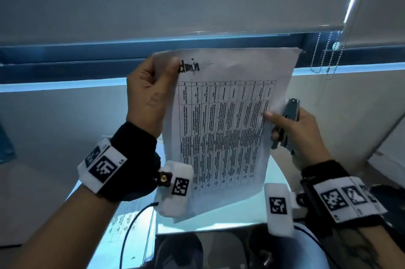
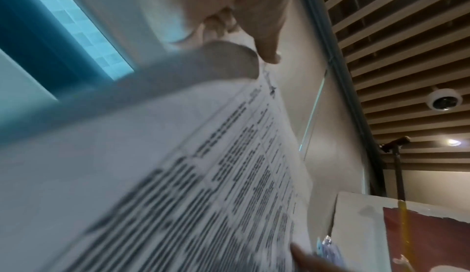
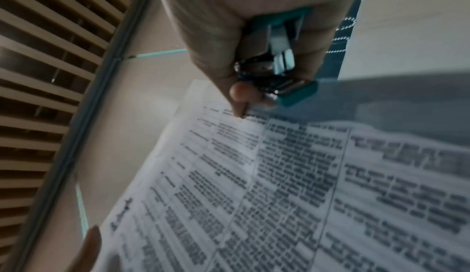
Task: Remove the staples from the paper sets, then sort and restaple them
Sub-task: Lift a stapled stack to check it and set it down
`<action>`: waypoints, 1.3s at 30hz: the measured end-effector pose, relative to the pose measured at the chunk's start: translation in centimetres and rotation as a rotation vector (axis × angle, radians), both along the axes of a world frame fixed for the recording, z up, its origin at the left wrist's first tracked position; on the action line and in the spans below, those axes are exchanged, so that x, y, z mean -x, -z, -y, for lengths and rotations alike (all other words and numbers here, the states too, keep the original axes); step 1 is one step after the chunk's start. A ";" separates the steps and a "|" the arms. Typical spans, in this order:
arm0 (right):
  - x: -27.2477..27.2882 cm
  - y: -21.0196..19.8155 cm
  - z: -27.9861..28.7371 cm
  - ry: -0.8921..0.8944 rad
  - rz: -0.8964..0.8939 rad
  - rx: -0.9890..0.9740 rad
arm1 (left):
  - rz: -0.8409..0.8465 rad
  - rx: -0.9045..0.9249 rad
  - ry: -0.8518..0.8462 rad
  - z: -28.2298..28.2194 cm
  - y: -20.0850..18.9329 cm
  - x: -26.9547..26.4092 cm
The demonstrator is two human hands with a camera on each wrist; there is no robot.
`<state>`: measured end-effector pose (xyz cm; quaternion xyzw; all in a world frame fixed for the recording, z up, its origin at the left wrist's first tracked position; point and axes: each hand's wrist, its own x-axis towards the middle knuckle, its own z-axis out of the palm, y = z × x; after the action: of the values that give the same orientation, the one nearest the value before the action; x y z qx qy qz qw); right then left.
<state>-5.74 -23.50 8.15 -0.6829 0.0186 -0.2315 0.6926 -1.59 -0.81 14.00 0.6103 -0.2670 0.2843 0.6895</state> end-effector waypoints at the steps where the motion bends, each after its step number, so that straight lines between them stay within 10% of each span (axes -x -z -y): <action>1: -0.4 -0.2 -0.2 0.028 0.003 -0.029 | -0.068 0.005 0.029 -0.3 0.1 -0.1; 11: -1.7 -2.7 -3.1 -0.052 -0.055 -0.084 | -0.401 -0.100 0.001 -5.2 5.2 0.3; 21: -3.5 7.2 -13.7 -0.448 -0.510 0.255 | -0.826 -0.385 -0.291 -17.2 9.6 -3.6; 28: -6.2 13.2 -21.8 -0.421 -0.695 0.469 | -0.982 -0.760 -0.647 -22.8 16.2 -4.2; 39: -6.2 14.6 -22.7 -0.438 -0.726 0.579 | -1.182 -0.861 -0.699 -23.7 18.2 -5.5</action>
<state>0.44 -0.80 -6.43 -0.8709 0.0495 0.1752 0.4564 3.87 22.93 -4.20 0.9196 0.2618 -0.0139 0.2926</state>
